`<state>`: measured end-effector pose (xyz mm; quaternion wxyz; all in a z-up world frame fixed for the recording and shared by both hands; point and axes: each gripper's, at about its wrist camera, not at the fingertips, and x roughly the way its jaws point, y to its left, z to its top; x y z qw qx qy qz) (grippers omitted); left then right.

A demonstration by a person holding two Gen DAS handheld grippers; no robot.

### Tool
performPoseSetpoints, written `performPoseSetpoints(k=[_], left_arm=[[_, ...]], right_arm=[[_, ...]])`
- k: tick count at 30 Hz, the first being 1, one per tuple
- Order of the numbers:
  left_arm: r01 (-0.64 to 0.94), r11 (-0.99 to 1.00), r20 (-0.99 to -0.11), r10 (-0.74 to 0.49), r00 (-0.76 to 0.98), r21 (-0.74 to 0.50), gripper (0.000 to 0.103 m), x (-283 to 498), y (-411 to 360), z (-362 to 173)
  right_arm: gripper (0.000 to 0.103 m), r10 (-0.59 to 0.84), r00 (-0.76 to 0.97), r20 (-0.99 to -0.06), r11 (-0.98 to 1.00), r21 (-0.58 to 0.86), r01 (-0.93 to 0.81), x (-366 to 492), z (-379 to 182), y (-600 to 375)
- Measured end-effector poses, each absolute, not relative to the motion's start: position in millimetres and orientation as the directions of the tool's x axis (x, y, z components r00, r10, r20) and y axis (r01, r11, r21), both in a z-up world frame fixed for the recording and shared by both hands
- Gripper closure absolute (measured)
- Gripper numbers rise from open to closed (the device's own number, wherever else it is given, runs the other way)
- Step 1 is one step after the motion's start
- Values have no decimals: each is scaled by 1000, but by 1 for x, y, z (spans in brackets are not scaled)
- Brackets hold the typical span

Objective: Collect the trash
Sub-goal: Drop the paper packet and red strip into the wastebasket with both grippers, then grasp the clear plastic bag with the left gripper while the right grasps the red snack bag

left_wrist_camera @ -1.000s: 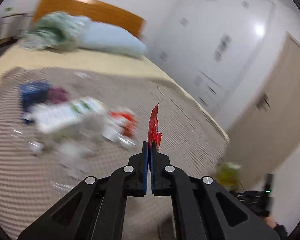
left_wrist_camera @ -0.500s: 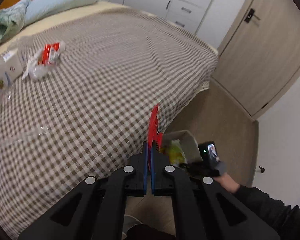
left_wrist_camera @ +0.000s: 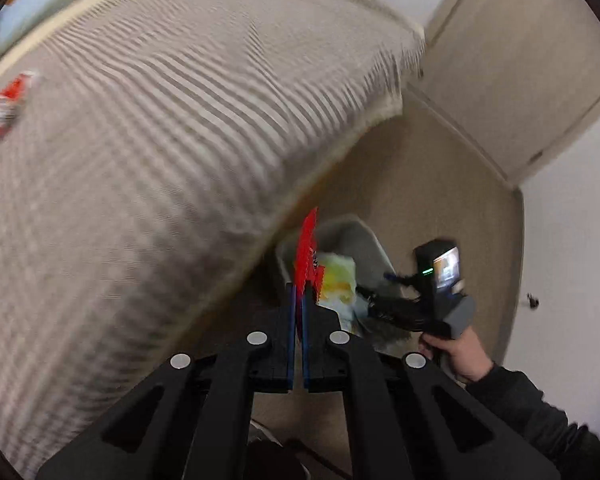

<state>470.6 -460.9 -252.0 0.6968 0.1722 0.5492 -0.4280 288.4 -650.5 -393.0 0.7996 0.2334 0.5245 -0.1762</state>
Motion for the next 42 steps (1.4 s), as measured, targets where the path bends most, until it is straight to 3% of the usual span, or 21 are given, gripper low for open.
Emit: performPoseSetpoints(k=[5, 11, 13, 14, 15, 16, 20, 22, 25, 32, 35, 36, 42], left_arm=[[771, 575, -955, -256, -150, -275, 103, 452, -518, -326], [813, 554, -983, -67, -173, -180, 101, 423, -574, -419], [849, 509, -986, 0, -166, -143, 92, 415, -588, -451], [861, 493, -987, 27, -161, -127, 75, 411, -585, -462], [868, 482, -986, 51, -160, -116, 46, 408, -586, -474], [876, 472, -987, 66, -147, -99, 36, 405, -586, -482], [906, 423, -988, 142, -56, 9, 35, 400, -579, -486], [909, 416, -989, 144, -29, 34, 35, 400, -571, -469], [886, 463, -996, 89, -17, 26, 35, 404, -561, -432], [791, 595, -980, -198, -24, -140, 34, 408, -516, -321], [773, 603, -927, -372, 55, -197, 32, 407, -475, -256], [759, 616, -890, -442, 110, -212, 27, 408, -452, -227], [739, 635, -733, -610, 301, -225, 23, 426, -354, -137]], right_arm=[[40, -113, 477, -871, 780, 220, 586, 236, -342, -665], [40, -165, 516, -841, 744, 238, 625, 193, -322, -664], [40, -165, 516, -840, 724, 252, 642, 181, -323, -664], [40, -161, 515, -842, 709, 264, 654, 176, -329, -664], [40, -153, 509, -847, 688, 279, 670, 172, -335, -664], [40, -146, 504, -851, 667, 291, 686, 168, -340, -663], [40, -157, 435, -886, 680, 222, 699, 162, -344, -654], [40, -172, 382, -908, 706, 156, 690, 164, -346, -651], [40, -173, 384, -907, 693, 165, 702, 160, -336, -655], [40, -246, 432, -868, 728, 128, 673, 170, -279, -640], [40, -287, 458, -841, 757, 93, 647, 182, -246, -629], [40, -299, 473, -829, 769, 84, 634, 188, -234, -623], [37, -312, 583, -750, 848, 56, 526, 236, -166, -575]])
